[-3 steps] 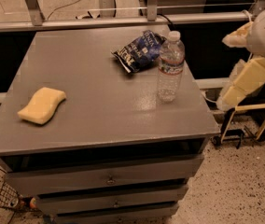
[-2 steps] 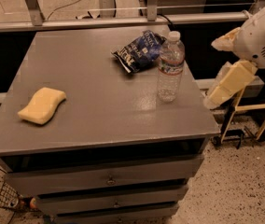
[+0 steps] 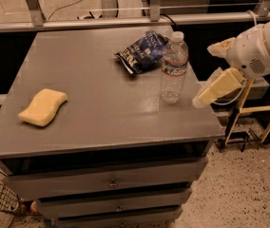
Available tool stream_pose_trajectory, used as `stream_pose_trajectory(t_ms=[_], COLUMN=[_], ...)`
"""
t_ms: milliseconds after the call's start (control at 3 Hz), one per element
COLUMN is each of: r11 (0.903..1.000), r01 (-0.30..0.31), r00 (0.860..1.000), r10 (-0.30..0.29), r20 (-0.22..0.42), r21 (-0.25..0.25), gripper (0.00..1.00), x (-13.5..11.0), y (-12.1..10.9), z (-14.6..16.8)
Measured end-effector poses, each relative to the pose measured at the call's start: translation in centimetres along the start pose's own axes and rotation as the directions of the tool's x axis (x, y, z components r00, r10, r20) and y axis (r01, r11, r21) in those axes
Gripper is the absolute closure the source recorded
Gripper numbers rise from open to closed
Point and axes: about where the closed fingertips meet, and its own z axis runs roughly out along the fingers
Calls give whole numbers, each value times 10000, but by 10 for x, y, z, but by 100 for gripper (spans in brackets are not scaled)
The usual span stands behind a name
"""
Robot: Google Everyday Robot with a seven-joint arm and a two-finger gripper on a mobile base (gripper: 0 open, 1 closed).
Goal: Move water bottle near sponge
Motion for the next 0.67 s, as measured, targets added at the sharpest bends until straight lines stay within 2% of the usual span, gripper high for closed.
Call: stream_pose_trajectory(t_ms=[333, 667], r11=[9994, 9993], r01=[-199, -274], r00=[9964, 9838], r10=[176, 221], r20=[829, 1779], r21=[273, 273], gripper=[0, 0], x=[-5, -20], y=[-12, -19], z=[13, 31])
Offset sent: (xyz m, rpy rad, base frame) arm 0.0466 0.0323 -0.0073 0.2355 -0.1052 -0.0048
